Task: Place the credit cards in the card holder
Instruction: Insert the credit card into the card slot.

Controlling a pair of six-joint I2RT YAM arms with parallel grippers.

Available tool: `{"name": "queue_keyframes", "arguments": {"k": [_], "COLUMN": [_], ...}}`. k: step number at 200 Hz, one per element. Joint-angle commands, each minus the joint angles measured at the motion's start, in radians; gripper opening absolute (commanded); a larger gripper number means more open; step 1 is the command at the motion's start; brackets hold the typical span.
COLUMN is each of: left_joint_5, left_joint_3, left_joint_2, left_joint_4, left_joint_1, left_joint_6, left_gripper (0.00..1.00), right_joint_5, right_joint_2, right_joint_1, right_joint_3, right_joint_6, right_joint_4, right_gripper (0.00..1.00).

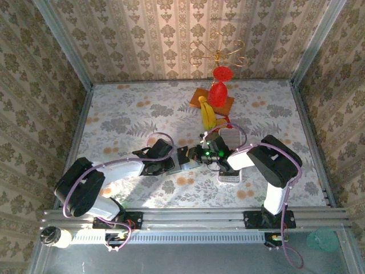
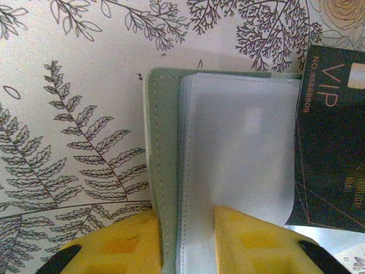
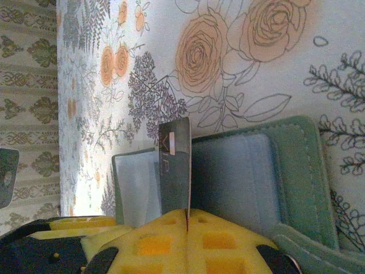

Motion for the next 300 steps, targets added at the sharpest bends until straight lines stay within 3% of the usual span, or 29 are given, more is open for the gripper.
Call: {"name": "queue_keyframes", "arguments": {"k": [1, 54, 96, 159, 300], "left_joint_5": [0.018, 0.017, 0.019, 0.017, 0.032], "left_joint_3": [-0.033, -0.03, -0.022, -0.036, -0.032], "left_joint_2": [0.025, 0.036, 0.049, 0.05, 0.064], "left_joint_4": [-0.06, -0.05, -0.047, -0.036, -0.025], "left_joint_1": [-0.014, -0.014, -0.014, -0.014, -0.013], "left_joint_6": [-0.013, -0.015, -0.011, -0.021, -0.021], "left_gripper": [0.27, 0.27, 0.26, 0.26, 0.26], "right_joint_5": [0.037, -0.088, -0.181, -0.189, -0.161], "right_joint_2": [0.037, 0.022, 0.019, -0.042, 0.016], "right_joint_1": [-0.005, -0.001, 0.005, 0.009, -0.036], "right_joint_3": [0.002, 0.018, 0.088, 0.098, 0.118], "right_joint_6": [-0.029, -0.078, -0.179, -0.296, -0.184], "right_joint_4": [-0.053, -0.114, -0.287, -0.509, -0.338], "right_gripper": [0.0, 0.0, 0.0, 0.0, 0.0]}}
